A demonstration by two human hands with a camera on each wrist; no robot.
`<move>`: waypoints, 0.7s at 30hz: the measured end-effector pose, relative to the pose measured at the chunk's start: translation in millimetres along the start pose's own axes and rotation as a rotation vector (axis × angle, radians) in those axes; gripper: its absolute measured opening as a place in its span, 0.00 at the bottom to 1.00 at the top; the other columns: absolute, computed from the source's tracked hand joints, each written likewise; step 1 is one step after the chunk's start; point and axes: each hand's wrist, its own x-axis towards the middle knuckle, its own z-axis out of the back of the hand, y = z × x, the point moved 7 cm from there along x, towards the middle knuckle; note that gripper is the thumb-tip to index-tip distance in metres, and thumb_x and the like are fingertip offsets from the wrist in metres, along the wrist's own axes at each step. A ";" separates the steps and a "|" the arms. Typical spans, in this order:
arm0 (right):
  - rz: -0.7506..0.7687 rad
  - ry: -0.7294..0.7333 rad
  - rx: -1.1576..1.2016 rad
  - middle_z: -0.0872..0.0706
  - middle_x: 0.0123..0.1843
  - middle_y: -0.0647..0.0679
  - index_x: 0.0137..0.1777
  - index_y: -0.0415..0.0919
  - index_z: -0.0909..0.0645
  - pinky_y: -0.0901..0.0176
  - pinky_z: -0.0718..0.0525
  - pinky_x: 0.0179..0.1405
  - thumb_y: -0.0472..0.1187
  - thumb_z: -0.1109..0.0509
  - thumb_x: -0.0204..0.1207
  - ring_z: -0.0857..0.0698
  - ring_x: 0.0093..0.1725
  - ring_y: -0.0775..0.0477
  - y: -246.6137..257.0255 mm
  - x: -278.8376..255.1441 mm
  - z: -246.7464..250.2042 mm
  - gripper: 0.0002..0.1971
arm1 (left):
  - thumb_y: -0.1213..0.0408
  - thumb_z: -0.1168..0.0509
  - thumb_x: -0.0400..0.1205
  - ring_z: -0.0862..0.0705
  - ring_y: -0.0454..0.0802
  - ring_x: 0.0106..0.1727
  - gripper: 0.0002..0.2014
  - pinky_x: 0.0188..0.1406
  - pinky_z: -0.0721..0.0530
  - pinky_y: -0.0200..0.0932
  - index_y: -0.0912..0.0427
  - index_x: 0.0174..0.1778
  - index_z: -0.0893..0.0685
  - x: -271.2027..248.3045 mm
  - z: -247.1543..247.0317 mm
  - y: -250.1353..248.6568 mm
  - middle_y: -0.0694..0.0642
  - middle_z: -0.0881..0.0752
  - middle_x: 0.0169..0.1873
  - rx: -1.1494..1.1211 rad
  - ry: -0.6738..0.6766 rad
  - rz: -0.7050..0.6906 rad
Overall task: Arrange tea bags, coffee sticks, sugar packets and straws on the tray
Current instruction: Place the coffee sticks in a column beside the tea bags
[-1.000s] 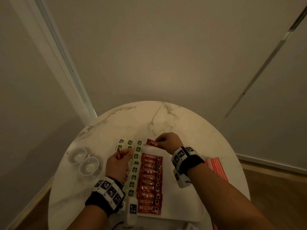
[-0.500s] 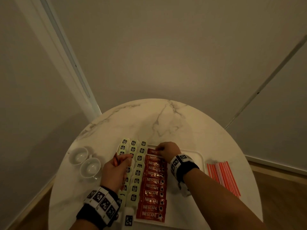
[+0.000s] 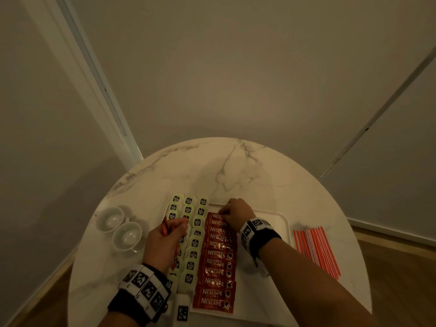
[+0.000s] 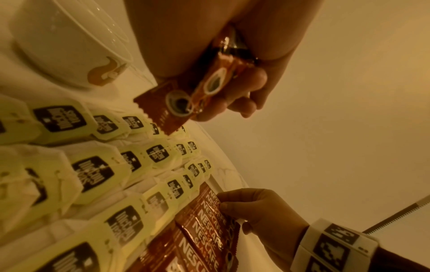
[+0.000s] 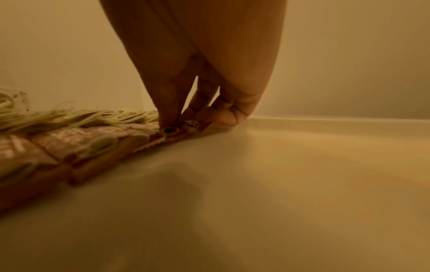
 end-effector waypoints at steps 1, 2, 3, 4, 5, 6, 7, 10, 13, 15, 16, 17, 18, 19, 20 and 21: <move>0.004 0.000 -0.005 0.17 0.58 0.46 0.59 0.48 0.12 0.54 0.22 0.63 0.43 0.34 0.81 0.21 0.60 0.44 -0.3 0.2 -0.3 0.12 | 0.66 0.32 0.80 0.30 0.44 0.16 0.05 0.15 0.30 0.35 0.55 0.45 0.10 -0.4 -0.3 -0.3 0.49 0.20 0.19 0.000 0.003 -0.001; 0.006 0.002 -0.009 0.17 0.58 0.46 0.60 0.48 0.12 0.54 0.22 0.63 0.42 0.34 0.81 0.21 0.60 0.44 -0.3 0.4 -0.4 0.12 | 0.66 0.32 0.80 0.30 0.43 0.16 0.05 0.14 0.30 0.34 0.55 0.45 0.10 -0.6 -0.2 -0.7 0.49 0.20 0.20 -0.003 0.004 -0.001; 0.005 0.008 -0.011 0.17 0.58 0.46 0.60 0.48 0.12 0.54 0.22 0.63 0.42 0.34 0.81 0.21 0.60 0.44 -0.3 0.3 -0.8 0.12 | 0.67 0.32 0.80 0.30 0.43 0.16 0.05 0.14 0.31 0.34 0.55 0.46 0.10 -0.8 -0.1 -1.0 0.49 0.19 0.21 -0.006 0.007 -0.002; 0.004 0.014 -0.009 0.18 0.59 0.46 0.60 0.47 0.12 0.53 0.22 0.63 0.43 0.34 0.81 0.21 0.60 0.44 -0.1 0.0 -0.9 0.13 | 0.67 0.32 0.80 0.30 0.43 0.16 0.05 0.13 0.31 0.34 0.56 0.46 0.10 -1.2 -0.4 -1.4 0.50 0.19 0.22 -0.011 0.013 -0.001; -0.001 0.018 0.000 0.18 0.59 0.46 0.61 0.47 0.12 0.53 0.22 0.63 0.43 0.34 0.81 0.21 0.60 0.44 -0.1 -0.5 -0.7 0.13 | 0.67 0.32 0.80 0.30 0.43 0.16 0.05 0.13 0.31 0.34 0.57 0.47 0.10 -1.8 -1.2 -1.6 0.52 0.18 0.24 -0.024 0.025 0.007; -0.011 0.014 0.019 0.17 0.59 0.46 0.61 0.47 0.12 0.54 0.23 0.63 0.44 0.34 0.81 0.20 0.60 0.44 -0.5 -1.3 0.7 0.13 | 0.67 0.32 0.80 0.30 0.44 0.16 0.05 0.14 0.31 0.35 0.58 0.47 0.11 -2.7 -2.8 -1.4 0.54 0.18 0.27 -0.056 0.042 0.027; -0.027 -0.004 0.047 0.17 0.59 0.47 0.61 0.46 0.12 0.55 0.23 0.62 0.45 0.34 0.81 0.20 0.60 0.44 -1.3 -2.5 3.5 0.13 | 0.67 0.32 0.80 0.30 0.44 0.16 0.05 0.15 0.30 0.35 0.60 0.48 0.11 -3.4 -5.4 -1.0 0.56 0.18 0.29 -0.112 0.064 0.057; -0.094 -0.139 0.181 0.15 0.58 0.47 0.59 0.45 0.12 0.59 0.23 0.58 0.44 0.34 0.81 0.18 0.58 0.47 -3.5 -10.0 23.8 0.12 | 0.70 0.37 0.81 0.31 0.45 0.17 0.08 0.21 0.24 0.39 0.67 0.52 0.15 -6.3 -15.4 0.2 0.57 0.20 0.29 -0.340 0.145 0.175; -0.098 -0.251 0.349 0.14 0.55 0.48 0.57 0.45 0.11 0.59 0.22 0.55 0.43 0.33 0.81 0.18 0.53 0.50 7.5 -26.2 51.5 0.11 | 0.69 0.41 0.79 0.30 0.45 0.18 0.13 0.22 0.22 0.41 0.70 0.55 0.18 -11.2 -26.4 -3.0 0.57 0.21 0.32 -0.533 0.257 0.282; -0.040 -0.230 0.496 0.13 0.51 0.52 0.55 0.46 0.11 0.61 0.23 0.52 0.42 0.31 0.80 0.18 0.49 0.55 25.4 -41.0 66.0 0.09 | 0.68 0.41 0.75 0.27 0.45 0.21 0.16 0.24 0.22 0.40 0.71 0.55 0.18 -15.7 -34.5 -8.8 0.59 0.21 0.35 -0.589 0.340 0.322; 0.003 -0.182 0.579 0.13 0.48 0.56 0.54 0.47 0.11 0.64 0.24 0.50 0.41 0.31 0.80 0.18 0.47 0.59 36.9 -49.5 71.1 0.08 | 0.69 0.42 0.75 0.26 0.46 0.23 0.16 0.24 0.22 0.41 0.71 0.55 0.18 -18.2 -39.0 -12.2 0.59 0.20 0.36 -0.593 0.374 0.337; 0.047 -0.119 0.658 0.12 0.46 0.58 0.53 0.49 0.11 0.66 0.23 0.49 0.42 0.30 0.79 0.17 0.45 0.63 48.4 -58.0 73.8 0.07 | 0.69 0.43 0.75 0.24 0.47 0.24 0.16 0.25 0.21 0.41 0.72 0.55 0.18 -21.4 -43.6 -15.8 0.60 0.19 0.37 -0.586 0.405 0.349; 0.086 -0.055 0.732 0.12 0.44 0.59 0.52 0.51 0.11 0.67 0.21 0.49 0.42 0.29 0.79 0.16 0.43 0.65 59.7 -67.3 76.7 0.07 | 0.70 0.44 0.77 0.22 0.48 0.26 0.16 0.26 0.20 0.42 0.72 0.56 0.18 -23.8 -47.9 -18.0 0.61 0.18 0.38 -0.573 0.434 0.358; 0.111 0.001 0.792 0.10 0.44 0.58 0.51 0.52 0.11 0.65 0.18 0.49 0.43 0.29 0.78 0.14 0.44 0.64 69.3 -76.1 78.9 0.06 | 0.70 0.43 0.77 0.20 0.50 0.28 0.16 0.28 0.19 0.44 0.72 0.56 0.17 -26.4 -51.9 -20.7 0.63 0.17 0.38 -0.557 0.459 0.360; 0.127 0.049 0.834 0.10 0.45 0.55 0.51 0.52 0.11 0.62 0.15 0.50 0.43 0.27 0.78 0.12 0.45 0.61 77.3 -84.4 80.9 0.06 | 0.70 0.41 0.77 0.18 0.53 0.31 0.15 0.31 0.18 0.46 0.72 0.55 0.16 -28.8 -55.1 -23.6 0.65 0.16 0.39 -0.541 0.480 0.355; 0.146 0.084 0.849 0.11 0.45 0.54 0.52 0.51 0.11 0.62 0.14 0.48 0.43 0.26 0.77 0.11 0.44 0.59 84.5 -93.0 84.4 0.06 | 0.69 0.40 0.77 0.16 0.56 0.34 0.14 0.34 0.17 0.49 0.71 0.54 0.15 -31.8 -58.0 -27.0 0.66 0.15 0.40 -0.526 0.501 0.349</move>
